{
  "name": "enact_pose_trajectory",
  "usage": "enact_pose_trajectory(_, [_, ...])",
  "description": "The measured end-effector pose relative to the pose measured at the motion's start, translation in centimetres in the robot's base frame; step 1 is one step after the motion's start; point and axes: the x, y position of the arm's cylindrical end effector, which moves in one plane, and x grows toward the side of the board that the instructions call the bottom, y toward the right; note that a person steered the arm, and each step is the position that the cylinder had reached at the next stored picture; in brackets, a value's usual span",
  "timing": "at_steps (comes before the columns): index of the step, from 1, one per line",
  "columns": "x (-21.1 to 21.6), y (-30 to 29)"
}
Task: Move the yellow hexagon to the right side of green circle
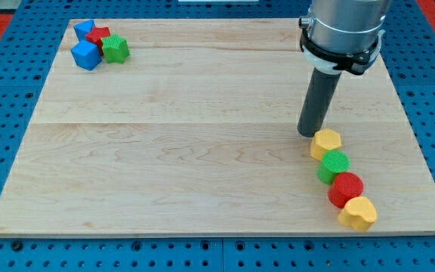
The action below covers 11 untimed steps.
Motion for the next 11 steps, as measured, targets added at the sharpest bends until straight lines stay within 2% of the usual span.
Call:
enact_pose_trajectory(2, [0.0, -4.2])
enact_pose_trajectory(4, [1.7, -4.3])
enact_pose_trajectory(8, [1.7, 3.1])
enact_pose_trajectory(11, [2.5, 3.9])
